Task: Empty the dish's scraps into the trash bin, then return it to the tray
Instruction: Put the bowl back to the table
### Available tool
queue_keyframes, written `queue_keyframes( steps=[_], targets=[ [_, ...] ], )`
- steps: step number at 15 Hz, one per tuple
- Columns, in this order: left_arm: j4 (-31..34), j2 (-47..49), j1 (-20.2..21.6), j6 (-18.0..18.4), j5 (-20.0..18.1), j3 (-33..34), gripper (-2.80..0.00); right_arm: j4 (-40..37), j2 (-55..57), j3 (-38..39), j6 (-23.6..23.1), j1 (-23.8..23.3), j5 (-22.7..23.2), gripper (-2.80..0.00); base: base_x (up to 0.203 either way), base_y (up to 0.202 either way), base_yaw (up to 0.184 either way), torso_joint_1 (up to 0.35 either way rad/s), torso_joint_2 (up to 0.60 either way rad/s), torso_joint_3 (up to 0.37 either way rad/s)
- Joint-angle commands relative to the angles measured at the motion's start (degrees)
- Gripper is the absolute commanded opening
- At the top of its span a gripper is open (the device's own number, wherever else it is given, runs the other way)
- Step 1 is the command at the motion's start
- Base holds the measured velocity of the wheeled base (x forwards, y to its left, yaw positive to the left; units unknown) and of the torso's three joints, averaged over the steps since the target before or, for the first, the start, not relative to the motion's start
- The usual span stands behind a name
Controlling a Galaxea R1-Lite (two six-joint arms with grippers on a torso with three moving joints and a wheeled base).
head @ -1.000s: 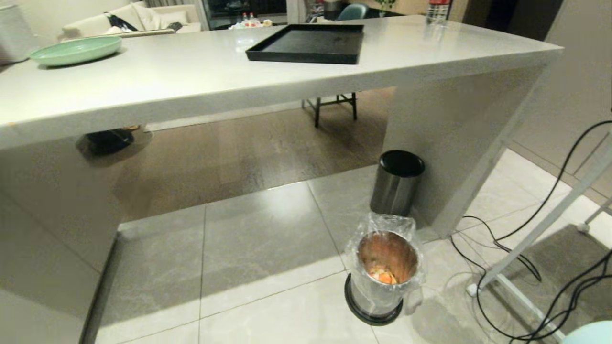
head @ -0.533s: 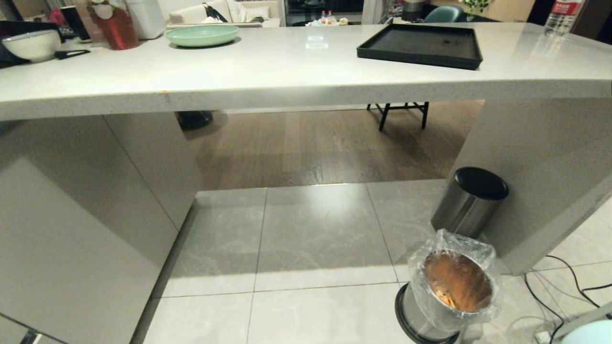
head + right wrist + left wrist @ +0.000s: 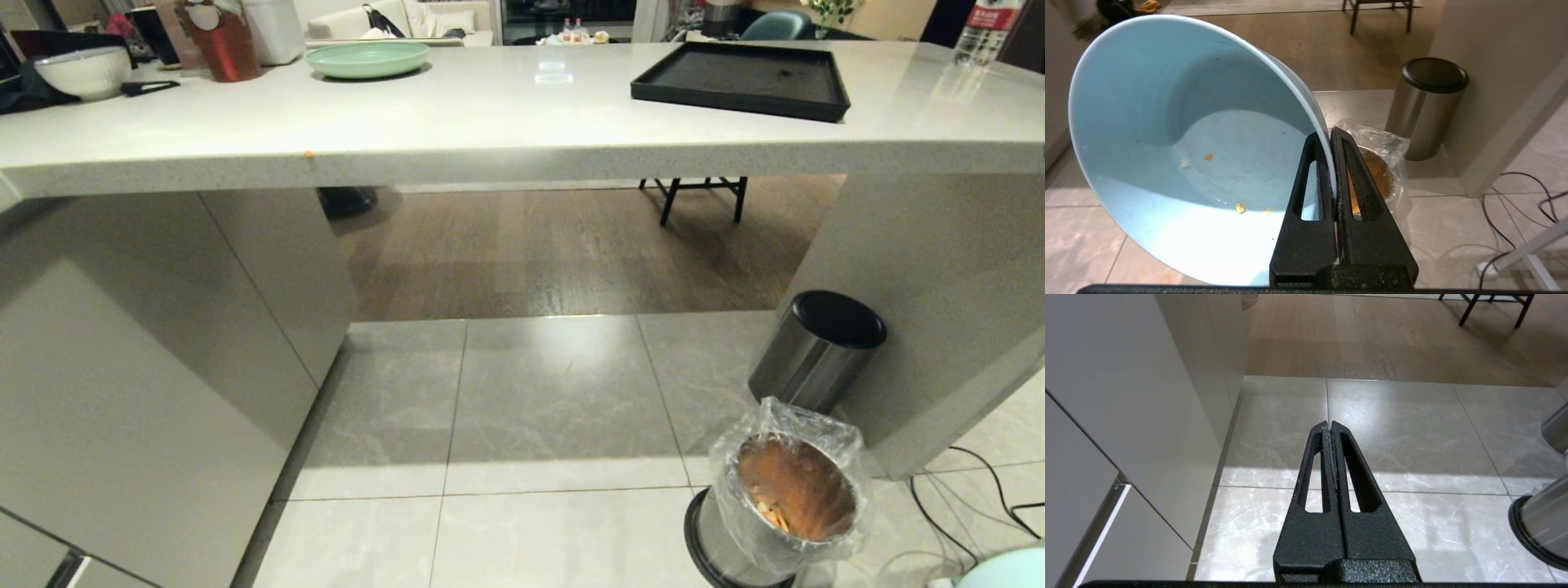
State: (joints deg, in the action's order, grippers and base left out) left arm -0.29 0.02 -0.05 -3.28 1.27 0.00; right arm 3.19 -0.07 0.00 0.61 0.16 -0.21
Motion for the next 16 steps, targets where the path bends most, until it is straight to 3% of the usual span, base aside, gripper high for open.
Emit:
queue_keyframes(
  steps=[1,9,16],
  targets=[
    [-0.06,0.06,0.05,-0.06,-0.04,0.00,-2.80,-0.03,0.07,0.00,0.00,0.02,-0.04,-2.80,0.000,0.000,0.000,0.000,0.00,0.000],
    [-0.06,0.06,-0.03,-0.06,0.05,0.00,-2.80,-0.03,0.07,0.00,0.00,0.02,-0.01,-2.80,0.000,0.000,0.000,0.000,0.00,0.000],
    [-0.06,-0.02,0.05,-0.06,0.05,0.00,-2.80,-0.03,0.07,0.00,0.00,0.02,0.01,-2.80,0.185,0.000,0.003,0.005,0.00,0.004]
  ],
)
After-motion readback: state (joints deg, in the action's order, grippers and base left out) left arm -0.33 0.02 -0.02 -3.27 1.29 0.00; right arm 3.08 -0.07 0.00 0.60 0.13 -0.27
